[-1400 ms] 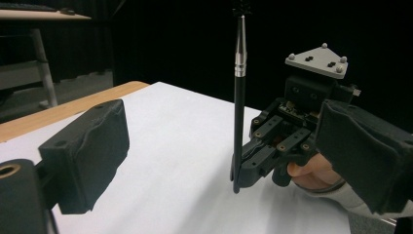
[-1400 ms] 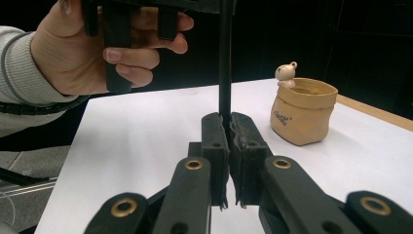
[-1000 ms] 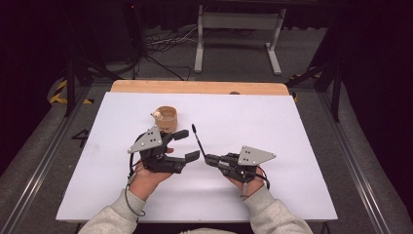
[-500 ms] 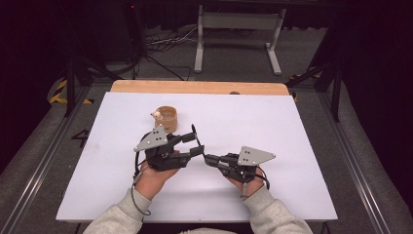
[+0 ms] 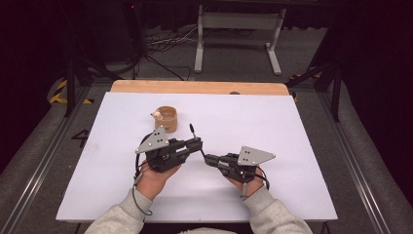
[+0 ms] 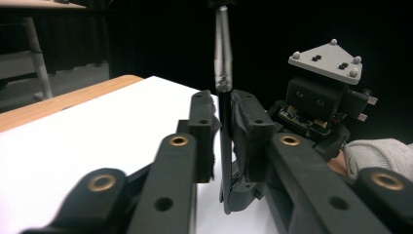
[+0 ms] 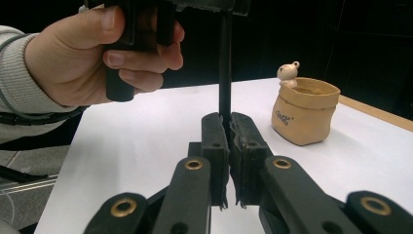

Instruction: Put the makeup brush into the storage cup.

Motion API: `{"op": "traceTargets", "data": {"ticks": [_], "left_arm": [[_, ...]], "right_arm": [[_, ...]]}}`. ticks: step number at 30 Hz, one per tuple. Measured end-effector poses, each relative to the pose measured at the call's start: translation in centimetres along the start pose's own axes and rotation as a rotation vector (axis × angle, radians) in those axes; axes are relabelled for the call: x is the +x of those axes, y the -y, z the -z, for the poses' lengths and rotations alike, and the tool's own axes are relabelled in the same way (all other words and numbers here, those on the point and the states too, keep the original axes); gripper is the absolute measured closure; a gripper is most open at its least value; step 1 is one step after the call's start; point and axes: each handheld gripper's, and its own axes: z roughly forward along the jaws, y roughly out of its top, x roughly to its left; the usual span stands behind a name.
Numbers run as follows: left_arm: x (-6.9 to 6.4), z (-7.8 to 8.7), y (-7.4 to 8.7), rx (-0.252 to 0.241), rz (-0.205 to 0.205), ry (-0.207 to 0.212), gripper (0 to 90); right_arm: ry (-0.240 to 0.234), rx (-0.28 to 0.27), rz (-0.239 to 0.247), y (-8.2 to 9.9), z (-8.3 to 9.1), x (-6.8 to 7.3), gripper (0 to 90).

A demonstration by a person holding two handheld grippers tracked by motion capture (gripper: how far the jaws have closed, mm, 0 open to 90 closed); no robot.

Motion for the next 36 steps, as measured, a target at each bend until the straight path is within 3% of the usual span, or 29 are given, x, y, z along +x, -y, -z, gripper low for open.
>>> {"op": "traceTargets", "data": {"ticks": [14, 17, 23, 26, 28, 32, 34, 36], "left_arm": [[-0.3, -0.1, -0.2, 0.002, -0.008, 0.014, 84.8], [-0.1, 0.1, -0.3, 0.0, 0.001, 0.011, 84.7], [0.4, 0.6, -1.0, -0.007, -0.011, -0.012, 84.8], [0.6, 1.0, -1.4, -0.013, -0.011, -0.031, 84.8], [0.7, 1.1, -1.6, -0.015, -0.006, -0.039, 84.8], [0.8, 1.4, -1.9, -0.02, -0.01, -0.097, 84.9], [1.1, 1.5, -2.3, -0.021, -0.007, -0.135, 84.9], [1.2, 1.6, -2.4, -0.024, -0.005, -0.145, 84.9]], "right_arm": [[0.0, 0.009, 0.007, -0.1, 0.0, 0.0, 83.3], [0.009, 0.008, 0.008, -0.4, 0.3, 0.0, 70.3], [0.041, -0.029, -0.015, -1.2, 0.9, -0.1, 35.0], [0.089, -0.031, -0.031, -1.7, 1.2, -0.2, 18.0], [0.091, -0.032, -0.046, -1.7, 1.4, -0.3, 15.1], [0.11, -0.039, -0.055, -1.9, 2.3, -0.3, 6.2], [0.115, -0.039, -0.056, -2.1, 2.7, -0.3, 5.6], [0.118, -0.042, -0.057, -2.1, 2.9, -0.3, 5.3]]}}
